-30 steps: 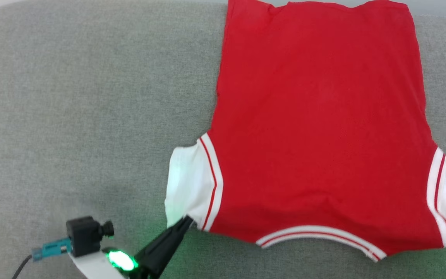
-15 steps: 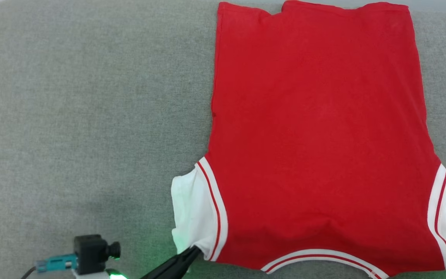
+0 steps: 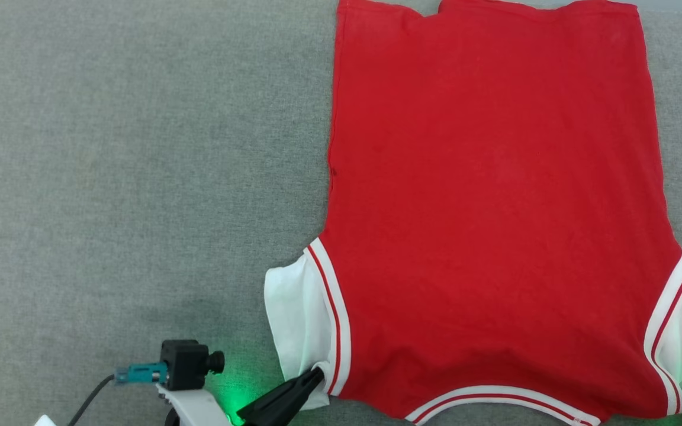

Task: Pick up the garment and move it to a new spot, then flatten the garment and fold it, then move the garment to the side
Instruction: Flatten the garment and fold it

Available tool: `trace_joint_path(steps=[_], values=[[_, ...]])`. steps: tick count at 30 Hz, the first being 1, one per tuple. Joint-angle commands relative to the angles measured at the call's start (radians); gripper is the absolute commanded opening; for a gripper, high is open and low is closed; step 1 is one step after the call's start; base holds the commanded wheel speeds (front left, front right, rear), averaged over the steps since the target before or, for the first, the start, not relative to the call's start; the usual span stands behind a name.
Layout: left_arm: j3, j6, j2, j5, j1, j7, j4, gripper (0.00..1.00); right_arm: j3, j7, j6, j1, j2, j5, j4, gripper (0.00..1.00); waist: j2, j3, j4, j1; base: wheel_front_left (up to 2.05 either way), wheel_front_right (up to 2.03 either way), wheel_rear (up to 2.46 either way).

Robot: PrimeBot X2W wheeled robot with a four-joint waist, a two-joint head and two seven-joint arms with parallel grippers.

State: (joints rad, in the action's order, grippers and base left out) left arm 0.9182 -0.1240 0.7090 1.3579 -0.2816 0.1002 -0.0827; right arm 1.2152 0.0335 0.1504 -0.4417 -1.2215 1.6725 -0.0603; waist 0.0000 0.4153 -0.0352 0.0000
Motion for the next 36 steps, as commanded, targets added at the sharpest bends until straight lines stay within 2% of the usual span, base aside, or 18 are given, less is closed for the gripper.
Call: trace_joint_path(steps=[1,3,4,5,6,7,8,11,15,18,19,22,24,25,27,30,36], values=[[0.004,-0.004,-0.014,0.0,-0.007,0.0,0.034,0.0,0.023,-0.008,-0.036,0.003,0.066,-0.007,-0.054,0.0,0.0,0.004,0.002,0.0,0.0,0.0,0.0],[0.007,-0.006,-0.024,-0.001,-0.014,0.003,0.05,0.0,0.017,0.012,-0.038,-0.006,0.091,-0.019,-0.084,0.02,0.0,0.006,0.0,0.0,0.0,0.0,0.0],[0.008,-0.007,-0.027,-0.001,-0.016,0.006,0.056,0.0,0.013,0.023,-0.039,-0.014,0.1,-0.03,-0.091,0.18,0.0,0.006,-0.002,0.0,0.0,0.0,0.0],[0.008,-0.008,-0.029,-0.002,-0.017,0.01,0.061,0.0,0.013,0.028,-0.039,-0.021,0.106,-0.044,-0.086,0.26,0.0,0.006,-0.004,0.0,0.0,0.0,0.0],[0.008,-0.008,-0.029,-0.002,-0.017,0.014,0.064,0.0,0.013,0.034,-0.039,-0.023,0.108,-0.053,-0.073,0.43,0.0,0.006,-0.008,0.0,0.0,0.0,0.0],[0.008,-0.007,-0.03,-0.002,-0.016,0.019,0.066,0.0,0.01,0.044,-0.038,-0.024,0.104,-0.062,-0.059,0.85,0.0,0.007,-0.012,0.0,0.0,0.0,0.0],[0.007,-0.007,-0.03,-0.002,-0.015,0.023,0.065,0.0,0.0,0.059,-0.037,-0.026,0.095,-0.063,-0.042,1.0,0.0,0.007,-0.017,0.0,0.0,0.0,0.0],[0.007,-0.008,-0.027,-0.005,-0.011,0.035,0.059,0.0,-0.048,0.129,-0.028,-0.034,0.035,-0.058,0.055,1.0,0.0,0.008,-0.029,0.0,0.0,0.0,0.0],[0.01,-0.008,-0.026,-0.018,-0.017,0.05,0.039,0.0,-0.086,0.182,-0.02,-0.019,-0.126,-0.042,0.248,1.0,0.0,0.01,-0.034,0.0,0.0,0.0,0.0],[0.02,-0.009,-0.034,-0.038,-0.038,0.049,0.008,0.0,-0.163,0.205,-0.02,-0.051,-0.218,-0.012,0.415,1.0,0.0,0.016,-0.02,0.0,0.0,0.0,0.0],[0.022,-0.009,-0.036,-0.043,-0.044,0.048,0.0,0.0,-0.19,0.204,-0.02,-0.068,-0.227,0.001,0.429,1.0,0.0,0.019,-0.015,0.0,0.0,0.0,0.0],[0.027,-0.01,-0.041,-0.058,-0.06,0.045,-0.02,0.0,-0.293,0.133,-0.02,-0.136,-0.23,0.014,0.339,1.0,0.0,0.032,-0.004,0.0,0.0,0.0,0.0],[0.033,-0.01,-0.049,-0.07,-0.072,0.039,-0.032,0.0,-0.366,0.072,-0.02,-0.189,-0.228,0.019,0.236,1.0,0.0,0.048,0.013,0.0,0.0,0.0,0.0],[0.033,-0.01,-0.049,-0.07,-0.072,0.039,-0.032,0.0,-0.366,0.072,-0.02,-0.189,-0.228,0.019,0.236,1.0,0.0,0.048,0.013,0.0,0.0,0.0,0.0],[0.037,-0.01,-0.054,-0.082,-0.088,0.03,-0.042,0.0,-0.425,0.019,-0.02,-0.252,-0.225,0.013,0.15,1.0,0.0,0.071,0.031,0.0,0.0,0.0,0.0],[0.045,-0.01,-0.071,-0.096,-0.122,0.016,-0.048,0.0,-0.463,-0.059,-0.02,-0.348,-0.218,-0.067,0.015,1.0,0.0,0.111,0.067,0.0,0.0,0.0,0.0],[0.063,-0.01,-0.105,-0.117,-0.183,-0.001,-0.044,0.0,-0.461,-0.296,-0.02,-0.618,0.007,-0.288,-0.268,1.0,0.0,0.184,0.13,0.0,0.0,0.0,0.0]])
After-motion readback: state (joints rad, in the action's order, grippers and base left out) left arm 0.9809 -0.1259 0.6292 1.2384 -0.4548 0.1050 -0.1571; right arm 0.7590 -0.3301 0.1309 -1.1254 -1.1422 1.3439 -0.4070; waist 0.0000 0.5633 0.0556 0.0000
